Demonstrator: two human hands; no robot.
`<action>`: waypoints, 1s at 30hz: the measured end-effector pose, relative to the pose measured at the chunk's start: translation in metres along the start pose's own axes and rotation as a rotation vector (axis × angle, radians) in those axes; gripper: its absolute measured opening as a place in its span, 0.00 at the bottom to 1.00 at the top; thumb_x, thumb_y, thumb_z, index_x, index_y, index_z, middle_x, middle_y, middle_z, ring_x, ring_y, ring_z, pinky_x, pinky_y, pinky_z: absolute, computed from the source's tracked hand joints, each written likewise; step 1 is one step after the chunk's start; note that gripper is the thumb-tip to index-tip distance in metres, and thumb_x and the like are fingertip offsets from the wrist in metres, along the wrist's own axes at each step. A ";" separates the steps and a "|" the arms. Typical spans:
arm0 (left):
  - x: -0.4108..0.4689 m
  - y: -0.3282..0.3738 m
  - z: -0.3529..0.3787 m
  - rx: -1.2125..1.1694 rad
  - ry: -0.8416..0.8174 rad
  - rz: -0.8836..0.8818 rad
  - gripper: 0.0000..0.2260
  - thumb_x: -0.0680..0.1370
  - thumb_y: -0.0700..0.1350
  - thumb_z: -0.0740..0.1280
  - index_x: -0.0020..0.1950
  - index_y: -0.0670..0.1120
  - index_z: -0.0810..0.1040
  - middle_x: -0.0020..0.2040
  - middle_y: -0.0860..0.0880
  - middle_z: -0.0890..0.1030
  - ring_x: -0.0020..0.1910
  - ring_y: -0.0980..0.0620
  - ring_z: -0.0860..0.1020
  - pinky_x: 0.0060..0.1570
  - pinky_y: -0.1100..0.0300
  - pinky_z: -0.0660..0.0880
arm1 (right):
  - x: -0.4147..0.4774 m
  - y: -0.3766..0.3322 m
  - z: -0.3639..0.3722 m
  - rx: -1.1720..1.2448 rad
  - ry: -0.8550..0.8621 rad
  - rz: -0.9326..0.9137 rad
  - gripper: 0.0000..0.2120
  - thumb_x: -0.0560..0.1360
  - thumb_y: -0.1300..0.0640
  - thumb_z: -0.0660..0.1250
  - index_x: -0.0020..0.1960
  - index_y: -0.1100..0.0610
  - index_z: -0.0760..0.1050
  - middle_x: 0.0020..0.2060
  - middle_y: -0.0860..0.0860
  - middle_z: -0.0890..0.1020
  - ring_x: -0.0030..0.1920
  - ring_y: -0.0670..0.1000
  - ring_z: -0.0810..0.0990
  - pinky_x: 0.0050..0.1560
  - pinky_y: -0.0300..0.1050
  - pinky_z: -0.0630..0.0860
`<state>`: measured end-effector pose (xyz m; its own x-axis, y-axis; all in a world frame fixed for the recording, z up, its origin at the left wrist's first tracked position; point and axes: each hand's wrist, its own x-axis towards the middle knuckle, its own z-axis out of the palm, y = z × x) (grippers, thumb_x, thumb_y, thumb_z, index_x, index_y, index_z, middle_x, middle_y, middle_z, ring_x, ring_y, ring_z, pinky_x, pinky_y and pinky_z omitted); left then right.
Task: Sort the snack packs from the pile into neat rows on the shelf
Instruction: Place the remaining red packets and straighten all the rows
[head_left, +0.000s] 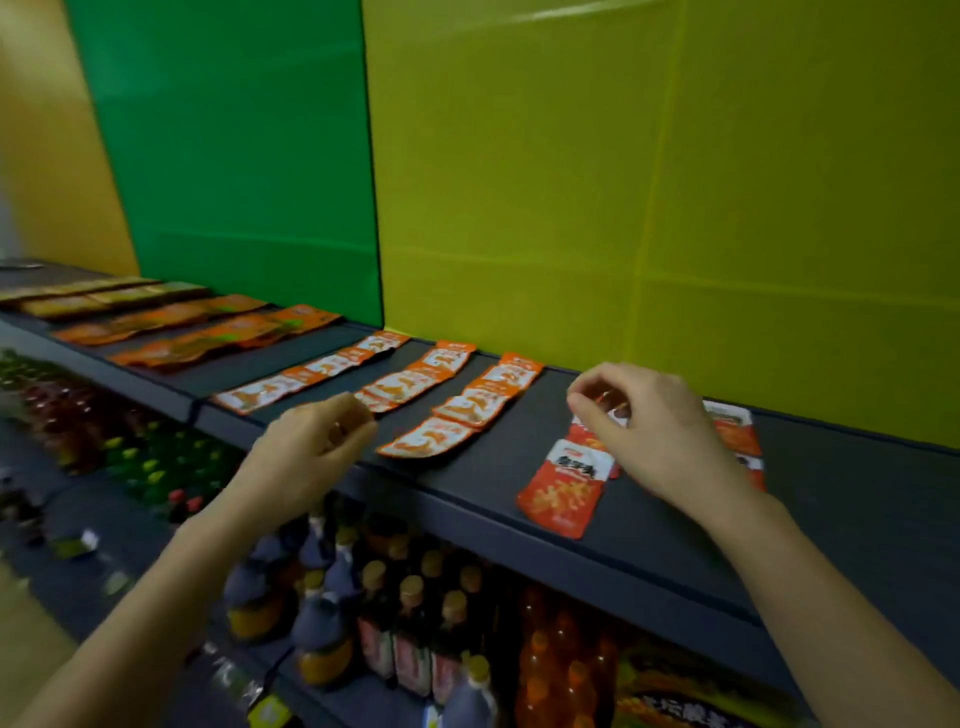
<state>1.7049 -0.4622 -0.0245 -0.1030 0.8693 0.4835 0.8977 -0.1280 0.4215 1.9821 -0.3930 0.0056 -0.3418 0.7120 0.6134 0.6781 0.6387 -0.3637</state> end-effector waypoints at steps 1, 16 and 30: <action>-0.012 -0.017 -0.010 0.014 0.012 -0.030 0.14 0.74 0.55 0.60 0.48 0.46 0.77 0.41 0.49 0.82 0.41 0.47 0.79 0.43 0.49 0.76 | -0.001 -0.018 0.011 0.009 -0.022 -0.036 0.04 0.74 0.52 0.65 0.45 0.50 0.78 0.40 0.44 0.81 0.41 0.44 0.78 0.44 0.42 0.74; -0.220 -0.250 -0.161 0.402 0.125 -0.572 0.04 0.76 0.50 0.64 0.48 0.51 0.76 0.42 0.54 0.79 0.41 0.52 0.79 0.40 0.54 0.77 | -0.023 -0.269 0.272 0.213 -0.416 -0.300 0.12 0.78 0.46 0.58 0.60 0.46 0.72 0.55 0.42 0.77 0.55 0.44 0.75 0.52 0.37 0.73; -0.269 -0.393 -0.214 0.540 0.183 -0.865 0.04 0.76 0.50 0.65 0.47 0.51 0.78 0.41 0.56 0.80 0.40 0.53 0.79 0.36 0.58 0.75 | 0.029 -0.381 0.448 0.228 -0.617 -0.338 0.13 0.78 0.48 0.58 0.61 0.47 0.71 0.57 0.43 0.77 0.58 0.46 0.75 0.52 0.41 0.73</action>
<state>1.2883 -0.7479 -0.1558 -0.8272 0.4705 0.3071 0.5535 0.7763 0.3017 1.4229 -0.4849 -0.1520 -0.8572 0.4572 0.2369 0.3419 0.8493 -0.4022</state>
